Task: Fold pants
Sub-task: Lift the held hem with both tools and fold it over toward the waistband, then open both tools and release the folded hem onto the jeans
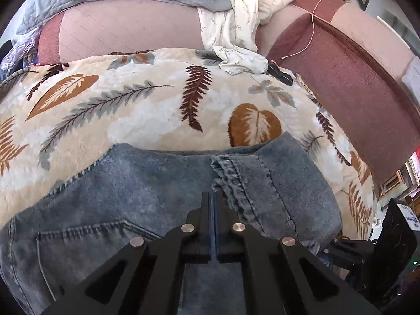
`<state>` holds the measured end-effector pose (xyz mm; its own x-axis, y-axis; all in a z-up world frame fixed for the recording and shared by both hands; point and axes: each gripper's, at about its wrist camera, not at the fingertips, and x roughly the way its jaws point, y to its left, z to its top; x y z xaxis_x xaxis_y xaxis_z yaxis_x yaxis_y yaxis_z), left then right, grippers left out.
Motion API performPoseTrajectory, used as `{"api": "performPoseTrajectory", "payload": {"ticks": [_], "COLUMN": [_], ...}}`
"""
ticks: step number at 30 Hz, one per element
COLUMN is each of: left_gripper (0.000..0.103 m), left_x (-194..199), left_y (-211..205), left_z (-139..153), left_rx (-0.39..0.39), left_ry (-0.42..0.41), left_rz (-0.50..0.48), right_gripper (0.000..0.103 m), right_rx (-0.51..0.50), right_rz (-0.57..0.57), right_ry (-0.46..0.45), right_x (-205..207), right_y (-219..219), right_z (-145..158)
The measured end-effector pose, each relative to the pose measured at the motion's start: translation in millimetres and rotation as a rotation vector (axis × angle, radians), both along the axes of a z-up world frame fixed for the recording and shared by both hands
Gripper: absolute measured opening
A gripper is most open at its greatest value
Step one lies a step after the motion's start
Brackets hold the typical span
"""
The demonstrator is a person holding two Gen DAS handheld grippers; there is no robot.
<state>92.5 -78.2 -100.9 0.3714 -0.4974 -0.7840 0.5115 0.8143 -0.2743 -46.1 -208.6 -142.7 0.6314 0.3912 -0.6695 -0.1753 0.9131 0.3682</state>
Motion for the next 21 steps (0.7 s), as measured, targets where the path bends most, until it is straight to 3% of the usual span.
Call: {"api": "performPoseTrajectory", "payload": {"ticks": [2,3,6,8,10,12,16,21], "left_gripper": [0.002,0.002,0.004,0.018,0.043,0.055,0.063,0.063], "left_x": [-4.4,-6.5,-14.2,-18.7,-26.1,-34.2,-48.9,-68.5], "left_y": [-0.5,-1.5,-3.5,-3.8,-4.9,-7.0,-20.1,-44.9], "left_z": [1.3,1.9,6.6,8.4,12.1,15.5,15.9,7.0], "left_rx": [-0.010,-0.017,-0.012,-0.003,0.020,0.025,0.044,0.178], "left_ry": [0.000,0.005,-0.018,-0.028,-0.057,-0.084,-0.100,-0.173], "left_rz": [0.014,0.015,0.030,0.026,0.029,0.031,0.018,0.000], "right_gripper": [0.068,0.074,0.076,0.076,0.076,0.076,0.077,0.077], "right_rx": [0.047,0.066,0.019,0.011,0.033,0.065,0.142,0.186], "right_rz": [0.053,0.082,0.142,0.142,0.098,0.029,-0.126,-0.305], "right_ry": [0.016,0.014,-0.053,-0.101,-0.123,-0.135,-0.110,-0.015], "right_x": [-0.2,-3.0,-17.1,-26.4,-28.9,-32.1,-28.6,-21.2], "right_y": [1.9,4.8,14.0,9.5,-3.2,-20.6,-53.3,-84.2], "right_z": [4.1,8.2,25.4,35.3,41.9,46.1,44.1,31.7]}}
